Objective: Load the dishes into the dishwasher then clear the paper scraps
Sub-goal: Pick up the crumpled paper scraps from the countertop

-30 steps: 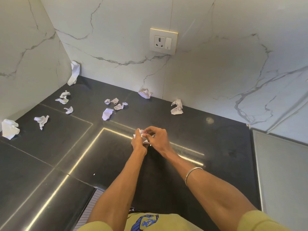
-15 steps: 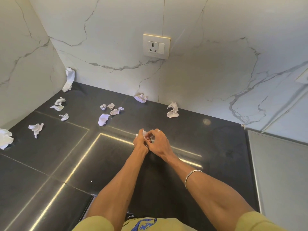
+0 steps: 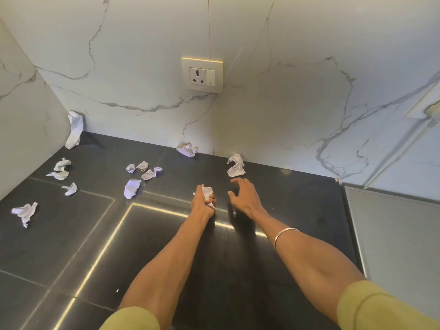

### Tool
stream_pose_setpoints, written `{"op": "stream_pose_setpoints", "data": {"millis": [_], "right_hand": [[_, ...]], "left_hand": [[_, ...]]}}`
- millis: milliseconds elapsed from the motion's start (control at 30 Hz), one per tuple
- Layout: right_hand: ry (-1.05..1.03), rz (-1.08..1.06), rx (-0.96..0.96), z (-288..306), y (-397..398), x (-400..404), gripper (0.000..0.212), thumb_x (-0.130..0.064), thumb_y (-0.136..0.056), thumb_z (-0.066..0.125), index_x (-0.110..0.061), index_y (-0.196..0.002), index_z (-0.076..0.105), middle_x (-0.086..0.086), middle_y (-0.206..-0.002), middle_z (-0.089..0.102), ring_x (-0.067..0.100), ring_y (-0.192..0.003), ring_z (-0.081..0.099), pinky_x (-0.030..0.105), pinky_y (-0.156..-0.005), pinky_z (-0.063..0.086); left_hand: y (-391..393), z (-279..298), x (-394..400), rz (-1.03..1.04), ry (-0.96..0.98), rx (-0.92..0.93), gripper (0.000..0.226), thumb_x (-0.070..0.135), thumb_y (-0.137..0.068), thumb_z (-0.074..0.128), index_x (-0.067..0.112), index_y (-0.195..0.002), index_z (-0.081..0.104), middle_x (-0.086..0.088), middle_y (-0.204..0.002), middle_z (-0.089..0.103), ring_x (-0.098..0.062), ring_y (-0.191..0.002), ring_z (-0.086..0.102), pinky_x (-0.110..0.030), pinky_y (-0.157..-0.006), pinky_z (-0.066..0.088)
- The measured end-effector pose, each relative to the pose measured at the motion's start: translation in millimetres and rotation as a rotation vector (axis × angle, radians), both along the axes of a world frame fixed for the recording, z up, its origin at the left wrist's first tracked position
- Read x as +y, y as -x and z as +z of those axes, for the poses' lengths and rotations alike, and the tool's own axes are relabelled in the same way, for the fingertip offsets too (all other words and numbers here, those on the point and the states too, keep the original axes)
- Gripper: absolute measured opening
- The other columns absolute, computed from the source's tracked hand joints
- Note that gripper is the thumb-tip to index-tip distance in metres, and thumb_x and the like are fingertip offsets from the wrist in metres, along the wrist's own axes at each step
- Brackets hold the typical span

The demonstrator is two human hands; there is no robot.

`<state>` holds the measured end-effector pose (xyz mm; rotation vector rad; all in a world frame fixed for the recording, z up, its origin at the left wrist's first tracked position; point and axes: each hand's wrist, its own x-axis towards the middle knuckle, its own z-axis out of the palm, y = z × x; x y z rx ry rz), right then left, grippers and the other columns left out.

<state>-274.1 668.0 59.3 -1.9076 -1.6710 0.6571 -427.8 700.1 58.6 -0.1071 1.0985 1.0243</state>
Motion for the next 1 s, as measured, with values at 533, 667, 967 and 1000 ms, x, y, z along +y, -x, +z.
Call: {"op": "stream_pose_setpoints", "data": {"millis": [533, 667, 967, 1000], "right_hand": [[0.018, 0.056, -0.071, 23, -21, 93, 0.071, -0.006, -0.078, 0.069, -0.023, -0.140, 0.041, 0.006, -0.145, 0.036, 0.032, -0.128, 0.041, 0.043, -0.097, 0.045], [0.127, 0.118, -0.134, 13, -26, 112, 0.075, -0.014, -0.077, 0.071, -0.026, -0.144, 0.038, 0.003, -0.145, 0.040, 0.031, -0.131, 0.041, 0.045, -0.102, 0.045], [0.156, 0.013, -0.210, 2, -28, 107, 0.040, -0.028, -0.080, 0.077, -0.020, -0.116, 0.062, 0.007, -0.132, 0.046, 0.036, -0.115, 0.050, 0.038, -0.091, 0.047], [0.141, -0.002, -0.199, 2, -28, 104, 0.038, -0.026, -0.078, 0.079, -0.019, -0.112, 0.064, 0.007, -0.128, 0.050, 0.035, -0.112, 0.053, 0.036, -0.088, 0.048]], "left_hand": [[3, -5, 22, -0.062, 0.008, -0.002, 0.029, 0.031, -0.093, 0.062, 0.009, -0.083, 0.047, -0.007, -0.054, 0.046, -0.007, -0.030, 0.036, -0.013, -0.027, 0.029], [1, -5, 25, -0.055, 0.017, 0.019, 0.028, 0.030, -0.093, 0.062, 0.009, -0.083, 0.046, -0.007, -0.054, 0.044, -0.006, -0.029, 0.034, -0.012, -0.027, 0.028], [-3, -9, 27, -0.016, 0.041, 0.084, 0.027, 0.029, -0.089, 0.067, 0.007, -0.084, 0.052, -0.007, -0.050, 0.047, -0.007, -0.031, 0.033, -0.012, -0.028, 0.027], [-3, -10, 26, -0.016, 0.044, 0.088, 0.027, 0.028, -0.088, 0.069, 0.006, -0.087, 0.052, -0.008, -0.052, 0.047, -0.007, -0.032, 0.034, -0.013, -0.028, 0.028]]}}
